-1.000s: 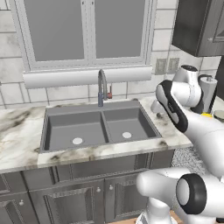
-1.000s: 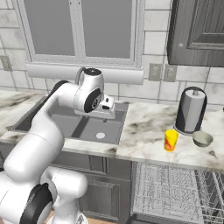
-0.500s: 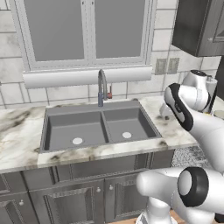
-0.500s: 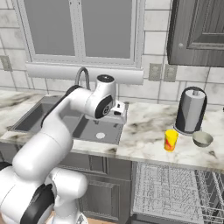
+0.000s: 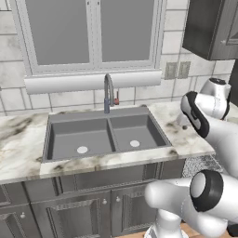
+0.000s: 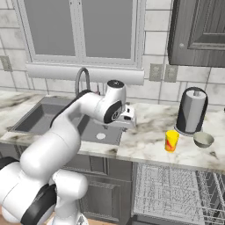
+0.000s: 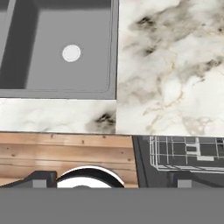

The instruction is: Pick up the cup and bowl from the counter, place them in the dishwasher, and close the dishwasher door.

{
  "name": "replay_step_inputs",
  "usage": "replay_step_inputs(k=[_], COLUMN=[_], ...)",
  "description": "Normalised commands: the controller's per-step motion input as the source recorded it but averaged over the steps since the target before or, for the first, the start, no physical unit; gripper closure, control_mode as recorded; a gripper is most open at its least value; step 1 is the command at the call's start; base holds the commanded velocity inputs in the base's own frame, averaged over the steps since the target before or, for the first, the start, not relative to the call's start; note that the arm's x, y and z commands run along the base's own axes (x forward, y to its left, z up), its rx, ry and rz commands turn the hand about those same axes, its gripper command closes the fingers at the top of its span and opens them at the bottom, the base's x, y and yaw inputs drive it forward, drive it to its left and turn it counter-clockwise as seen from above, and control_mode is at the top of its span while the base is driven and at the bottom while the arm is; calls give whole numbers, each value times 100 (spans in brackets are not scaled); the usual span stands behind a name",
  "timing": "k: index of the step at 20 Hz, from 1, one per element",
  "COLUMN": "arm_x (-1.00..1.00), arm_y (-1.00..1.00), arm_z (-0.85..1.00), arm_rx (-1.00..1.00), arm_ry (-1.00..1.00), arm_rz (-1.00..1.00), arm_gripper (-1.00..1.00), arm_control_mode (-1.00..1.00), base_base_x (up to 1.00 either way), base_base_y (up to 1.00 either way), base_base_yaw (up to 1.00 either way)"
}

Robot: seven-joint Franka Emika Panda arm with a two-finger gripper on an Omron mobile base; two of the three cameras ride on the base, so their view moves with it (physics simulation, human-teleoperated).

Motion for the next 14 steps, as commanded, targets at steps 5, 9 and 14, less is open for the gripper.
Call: replay_step_inputs(k=[5, 9, 14], arm_x=[2, 4, 6], arm_y=[-28, -28, -30], arm_z=[-10, -2, -1], arm_rx=[-8, -5, -2], arm_ry=[0, 0, 0], arm_rz=[0, 0, 0], arm_gripper=[-100, -100, -100], arm_control_mode=[-100, -100, -100], base_base_x=[0, 0, 0], base_base_y=[0, 0, 0], base_base_yaw=[0, 0, 0])
